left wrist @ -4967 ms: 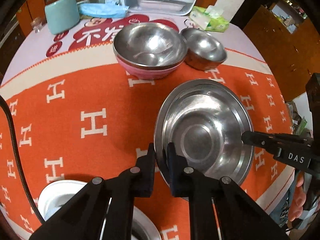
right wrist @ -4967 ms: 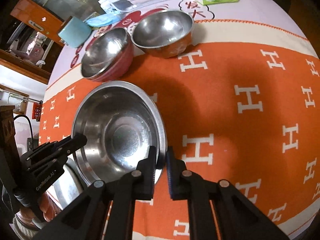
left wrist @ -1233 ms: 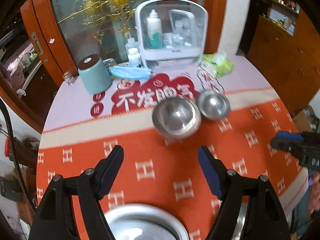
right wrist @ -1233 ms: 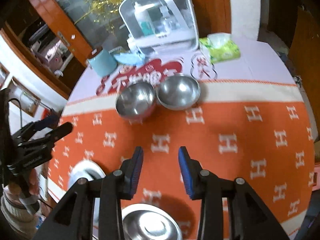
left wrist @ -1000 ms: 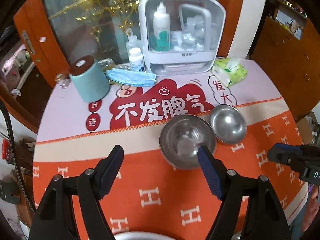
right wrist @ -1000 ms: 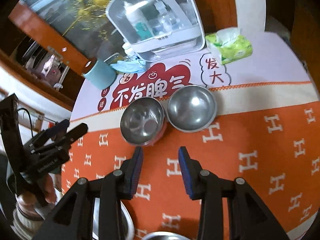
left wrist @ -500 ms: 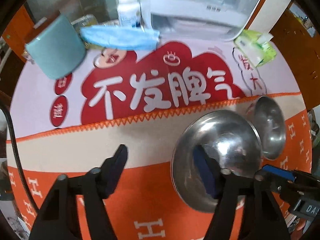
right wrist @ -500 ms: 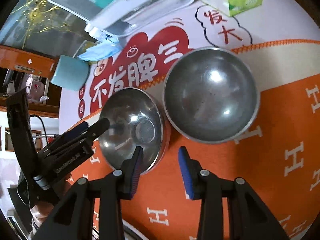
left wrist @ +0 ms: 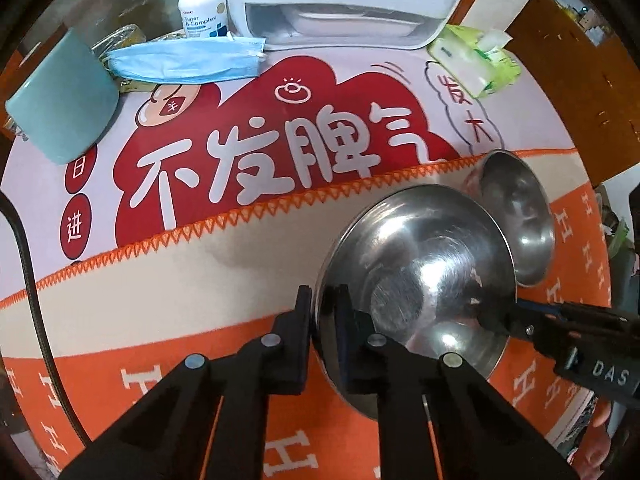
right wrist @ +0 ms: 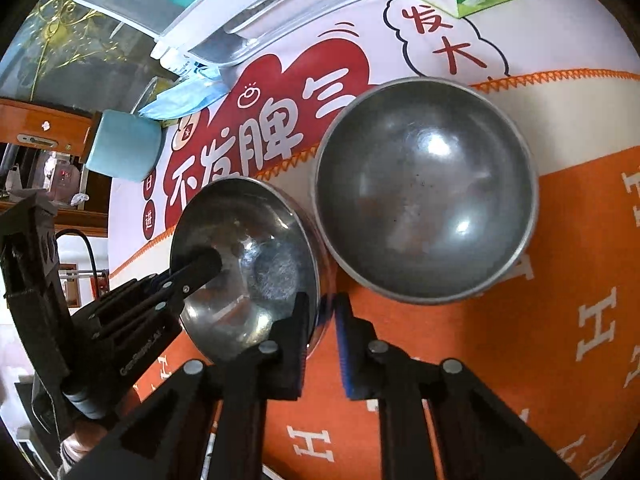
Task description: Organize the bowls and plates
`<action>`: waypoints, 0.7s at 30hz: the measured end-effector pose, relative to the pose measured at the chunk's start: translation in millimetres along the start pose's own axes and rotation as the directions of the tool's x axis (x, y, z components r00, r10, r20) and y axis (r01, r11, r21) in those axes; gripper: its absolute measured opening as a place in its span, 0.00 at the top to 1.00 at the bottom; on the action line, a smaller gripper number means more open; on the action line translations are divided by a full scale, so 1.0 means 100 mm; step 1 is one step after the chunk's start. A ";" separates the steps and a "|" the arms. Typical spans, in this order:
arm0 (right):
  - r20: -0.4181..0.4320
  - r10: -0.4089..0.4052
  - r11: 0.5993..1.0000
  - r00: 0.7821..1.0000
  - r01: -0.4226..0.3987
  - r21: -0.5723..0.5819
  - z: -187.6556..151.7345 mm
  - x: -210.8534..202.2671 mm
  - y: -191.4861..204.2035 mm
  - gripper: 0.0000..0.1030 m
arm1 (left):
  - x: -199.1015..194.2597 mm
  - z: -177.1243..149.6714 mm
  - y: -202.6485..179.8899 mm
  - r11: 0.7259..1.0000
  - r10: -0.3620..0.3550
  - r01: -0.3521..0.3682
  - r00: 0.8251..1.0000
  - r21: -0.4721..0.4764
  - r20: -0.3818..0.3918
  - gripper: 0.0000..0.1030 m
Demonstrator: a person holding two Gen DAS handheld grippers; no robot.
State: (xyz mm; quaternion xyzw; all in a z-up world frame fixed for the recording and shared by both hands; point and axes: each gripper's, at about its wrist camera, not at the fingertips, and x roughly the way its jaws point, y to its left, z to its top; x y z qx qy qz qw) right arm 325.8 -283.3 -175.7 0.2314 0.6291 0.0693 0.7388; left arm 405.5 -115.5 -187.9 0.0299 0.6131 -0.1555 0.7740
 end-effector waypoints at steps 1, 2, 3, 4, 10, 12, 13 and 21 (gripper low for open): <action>0.003 0.003 1.000 1.000 -0.003 -0.002 -0.02 -0.03 0.00 0.88 | -0.03 -0.02 -0.01 1.000 0.000 0.000 1.000 0.001 0.003 0.92; 0.005 0.004 1.000 1.000 -0.004 -0.006 -0.03 -0.07 0.01 0.88 | -0.08 -0.05 -0.02 1.000 0.000 0.000 1.000 0.004 0.008 0.92; 0.011 0.001 1.000 1.000 -0.001 -0.015 -0.06 -0.12 0.03 0.88 | -0.12 -0.07 -0.03 1.000 0.000 0.000 1.000 0.007 0.011 0.92; 0.015 -0.002 1.000 1.000 0.003 -0.023 -0.07 -0.16 0.04 0.88 | -0.18 -0.11 -0.06 1.000 0.000 0.000 1.000 0.013 0.015 0.92; 0.033 -0.004 0.997 0.999 0.006 -0.078 -0.28 -0.49 0.06 0.89 | -0.59 -0.36 -0.24 0.999 0.004 -0.006 0.999 0.049 0.041 0.92; 0.034 -0.002 0.995 0.999 0.005 -0.096 -0.38 -0.61 0.05 0.90 | -0.72 -0.46 -0.33 0.998 0.009 -0.012 0.999 0.059 0.050 0.92; 0.035 0.001 0.995 0.999 0.003 -0.102 -0.42 -0.66 0.04 0.90 | -0.77 -0.51 -0.38 0.998 0.013 -0.016 0.998 0.062 0.054 0.91; 0.052 0.004 0.986 0.999 0.005 -0.167 -0.85 -1.17 -0.07 0.90 | -1.25 -1.04 -0.75 0.998 0.002 -0.007 0.997 0.066 0.076 0.90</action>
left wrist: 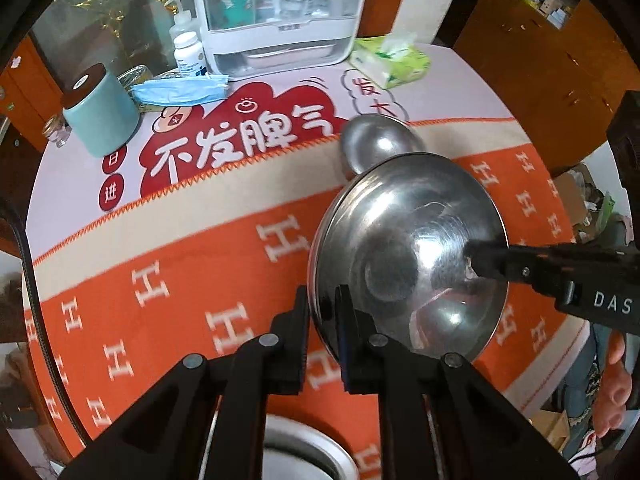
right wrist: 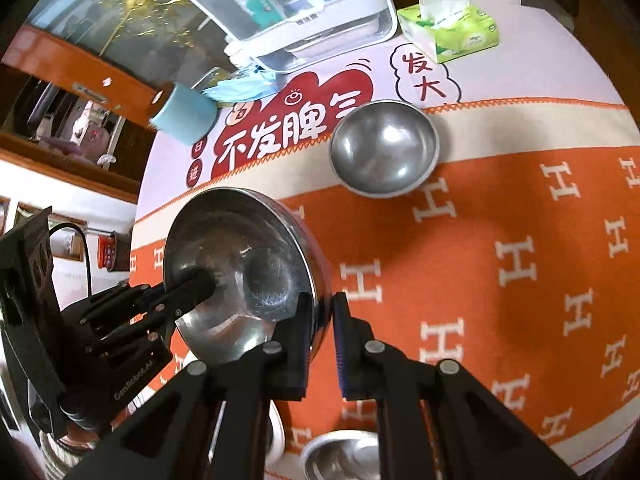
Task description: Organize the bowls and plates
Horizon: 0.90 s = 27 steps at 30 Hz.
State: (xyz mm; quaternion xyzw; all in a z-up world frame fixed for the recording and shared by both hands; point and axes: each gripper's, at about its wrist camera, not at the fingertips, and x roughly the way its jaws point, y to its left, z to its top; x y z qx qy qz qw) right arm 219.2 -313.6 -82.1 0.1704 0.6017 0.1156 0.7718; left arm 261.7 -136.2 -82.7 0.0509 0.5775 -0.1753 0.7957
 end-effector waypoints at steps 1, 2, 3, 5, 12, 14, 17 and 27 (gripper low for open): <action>0.003 -0.001 1.000 1.000 0.001 -0.012 -0.08 -0.08 -0.01 0.90 | -0.03 -0.04 -0.04 1.000 -0.004 0.004 1.000 0.000 0.002 0.89; 0.004 -0.002 1.000 1.000 0.002 -0.018 -0.12 -0.12 -0.01 0.90 | -0.08 -0.11 -0.09 1.000 -0.007 0.007 1.000 -0.001 0.004 0.89; 0.005 -0.004 1.000 1.000 0.004 -0.030 -0.20 -0.19 -0.02 0.90 | -0.13 -0.19 -0.15 1.000 -0.010 0.010 1.000 -0.001 0.006 0.89; 0.005 -0.013 0.998 1.000 0.013 -0.054 -0.35 -0.29 -0.04 0.90 | -0.19 -0.34 -0.26 1.000 -0.013 0.013 1.000 0.002 0.011 0.89; -0.020 -0.038 0.995 0.999 0.035 -0.097 -0.93 -0.42 -0.19 0.90 | -0.21 -0.95 -0.59 0.999 -0.045 0.045 0.999 -0.025 -0.006 0.89; -0.024 -0.043 0.994 0.999 0.040 -0.104 -1.11 -0.43 -0.25 0.90 | -0.18 -1.15 -0.68 0.998 -0.054 0.054 0.998 -0.027 -0.008 0.89; -0.025 -0.052 0.993 0.998 0.049 -0.112 -1.35 -0.44 -0.31 0.90 | -0.16 -1.38 -0.78 0.997 -0.067 0.067 0.998 -0.042 -0.010 0.89; 0.043 -0.125 0.974 0.991 0.130 -0.184 -1.87 -0.52 -0.30 0.90 | -0.07 -1.88 -1.01 0.996 -0.077 0.076 0.997 -0.055 -0.014 0.89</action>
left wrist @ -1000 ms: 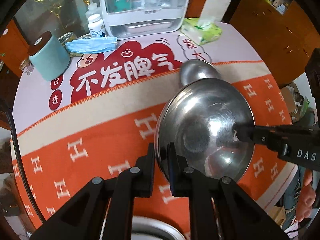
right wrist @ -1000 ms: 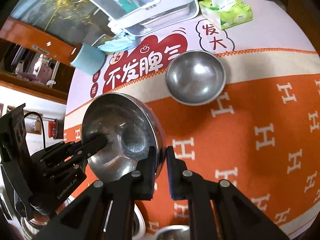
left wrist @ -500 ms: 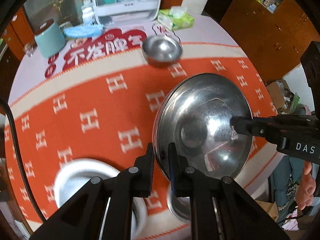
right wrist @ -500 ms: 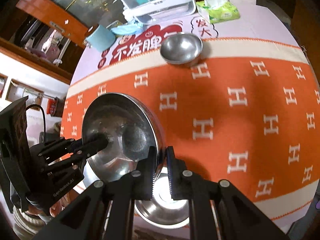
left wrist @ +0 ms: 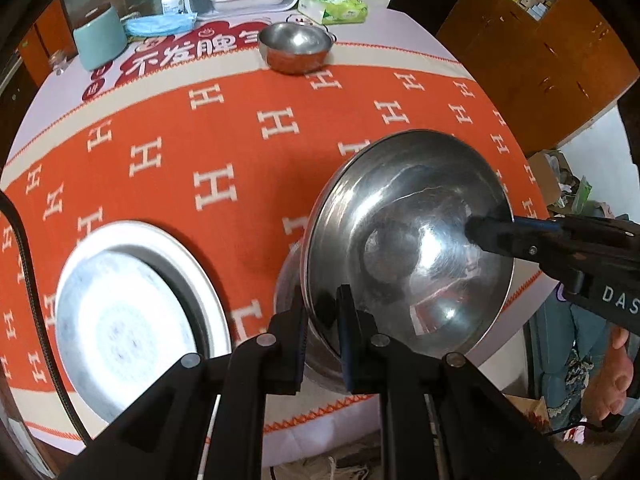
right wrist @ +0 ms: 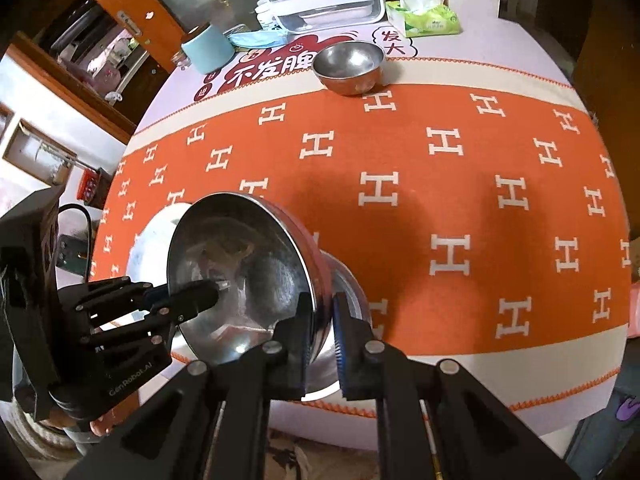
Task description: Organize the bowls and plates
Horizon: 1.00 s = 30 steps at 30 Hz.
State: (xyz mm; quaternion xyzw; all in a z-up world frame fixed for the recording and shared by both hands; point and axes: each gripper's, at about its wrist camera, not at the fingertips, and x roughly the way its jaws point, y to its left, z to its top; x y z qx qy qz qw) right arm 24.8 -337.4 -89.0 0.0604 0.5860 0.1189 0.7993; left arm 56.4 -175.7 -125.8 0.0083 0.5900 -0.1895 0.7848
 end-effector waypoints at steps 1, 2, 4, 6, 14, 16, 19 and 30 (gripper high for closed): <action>-0.001 -0.004 1.000 1.000 0.004 -0.004 -0.03 0.01 0.00 0.90 | 0.04 -0.05 -0.01 1.000 -0.003 0.003 1.000 -0.002 -0.007 0.89; -0.005 -0.009 1.000 1.000 0.009 -0.007 -0.06 0.04 0.00 0.90 | 0.06 -0.08 -0.01 1.000 -0.005 0.005 1.000 -0.004 -0.012 0.89; -0.022 -0.012 1.000 1.000 0.012 -0.008 -0.13 0.13 -0.02 0.90 | 0.19 -0.14 0.00 1.000 -0.011 0.010 0.999 -0.017 -0.037 0.89; -0.052 -0.004 1.000 0.999 0.006 0.020 -0.17 0.26 -0.09 0.90 | 0.31 -0.18 0.02 0.999 -0.015 0.013 0.998 -0.032 -0.067 0.89; -0.150 0.003 0.997 0.989 0.008 0.075 -0.28 0.62 -0.21 0.90 | 0.60 -0.25 -0.01 0.999 0.027 -0.029 0.992 -0.014 -0.124 0.89; -0.165 0.011 0.997 0.986 0.002 0.082 -0.27 0.68 -0.23 0.90 | 0.63 -0.24 0.01 0.999 0.031 -0.033 0.991 -0.017 -0.131 0.89; -0.162 -0.011 0.997 0.987 0.023 0.077 -0.26 0.73 -0.23 0.90 | 0.65 -0.22 0.01 0.999 0.026 -0.029 0.991 -0.021 -0.130 0.88; -0.169 -0.039 0.998 0.985 0.048 0.046 -0.23 0.70 -0.20 0.79 | 0.48 -0.16 -0.03 0.999 0.053 -0.053 0.995 0.005 -0.079 0.74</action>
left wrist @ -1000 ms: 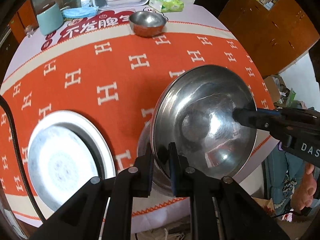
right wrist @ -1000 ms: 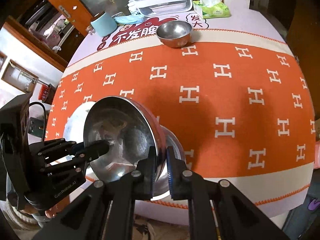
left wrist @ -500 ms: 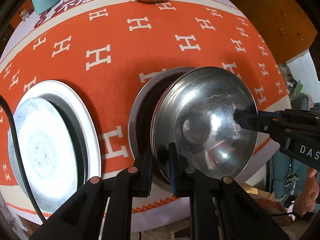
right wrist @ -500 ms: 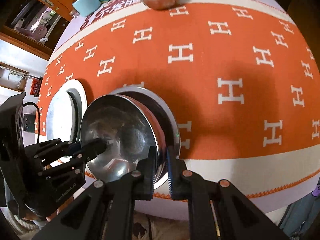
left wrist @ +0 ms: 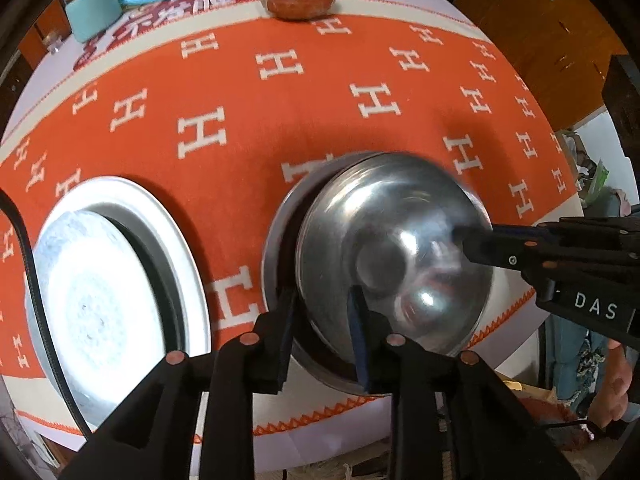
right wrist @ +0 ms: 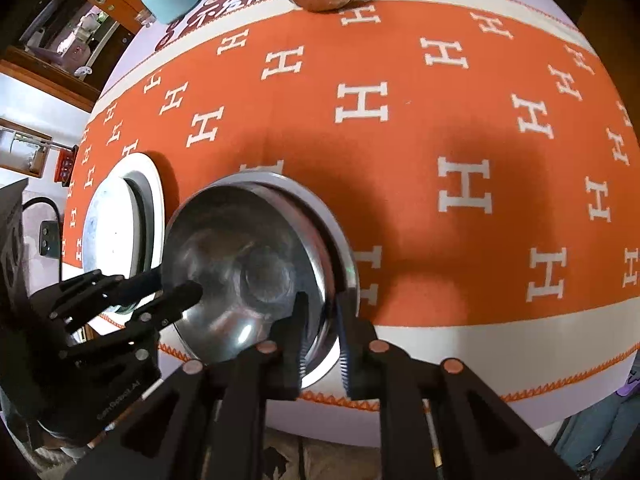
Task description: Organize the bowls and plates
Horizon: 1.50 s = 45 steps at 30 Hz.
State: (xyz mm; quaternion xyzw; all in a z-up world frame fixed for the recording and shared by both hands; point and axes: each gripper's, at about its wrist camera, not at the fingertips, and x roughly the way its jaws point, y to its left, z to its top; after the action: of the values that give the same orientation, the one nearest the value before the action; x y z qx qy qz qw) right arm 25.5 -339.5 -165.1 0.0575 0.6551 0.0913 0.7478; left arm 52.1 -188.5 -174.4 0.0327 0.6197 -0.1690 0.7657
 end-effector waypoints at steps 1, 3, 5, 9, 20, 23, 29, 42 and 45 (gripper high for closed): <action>0.017 -0.020 1.000 1.000 0.020 -0.004 0.01 -0.03 0.01 0.69 | -0.02 0.00 0.00 1.000 0.006 -0.006 1.000 0.001 0.006 0.73; 0.046 -0.036 0.999 0.998 0.036 -0.008 0.02 -0.09 0.00 0.61 | -0.07 0.01 0.00 1.000 0.029 -0.029 0.999 0.005 0.022 0.73; 0.057 -0.039 0.999 0.998 0.040 -0.009 0.03 -0.13 -0.01 0.60 | -0.10 0.02 0.02 1.000 0.031 -0.032 0.999 0.002 0.025 0.72; 0.061 -0.038 0.999 0.997 0.039 -0.010 0.03 -0.16 -0.04 0.60 | -0.15 0.02 0.05 0.999 0.033 -0.033 0.999 -0.012 0.029 0.68; 0.048 -0.012 1.000 0.999 0.013 -0.023 0.04 -0.15 0.00 0.60 | -0.36 0.05 0.00 0.998 0.065 -0.067 0.993 0.015 0.099 0.45; 0.052 -0.004 1.000 0.999 0.005 -0.028 0.04 -0.17 0.02 0.60 | -0.40 0.06 -0.01 0.997 0.066 -0.069 0.992 0.023 0.109 0.45; 0.066 0.010 1.000 0.998 -0.008 -0.031 0.09 -0.23 0.03 0.60 | -0.49 0.13 0.00 0.998 0.065 -0.067 0.988 0.013 0.142 0.31; 0.151 -0.022 0.999 0.988 0.028 -0.039 0.50 -0.58 -0.01 0.60 | -0.88 0.75 0.01 0.992 0.077 -0.097 0.969 0.075 0.236 0.23; 0.196 -0.054 0.995 0.979 0.069 -0.068 0.71 -0.77 0.02 0.60 | -1.03 1.01 0.04 0.986 0.107 -0.138 0.956 0.096 0.275 0.22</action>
State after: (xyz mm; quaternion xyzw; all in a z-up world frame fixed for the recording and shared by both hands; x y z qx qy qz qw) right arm 86.1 -351.7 -80.4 0.0180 0.5767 0.0863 0.8122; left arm 130.2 -188.8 -52.5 0.0915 0.4963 -0.1590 0.8485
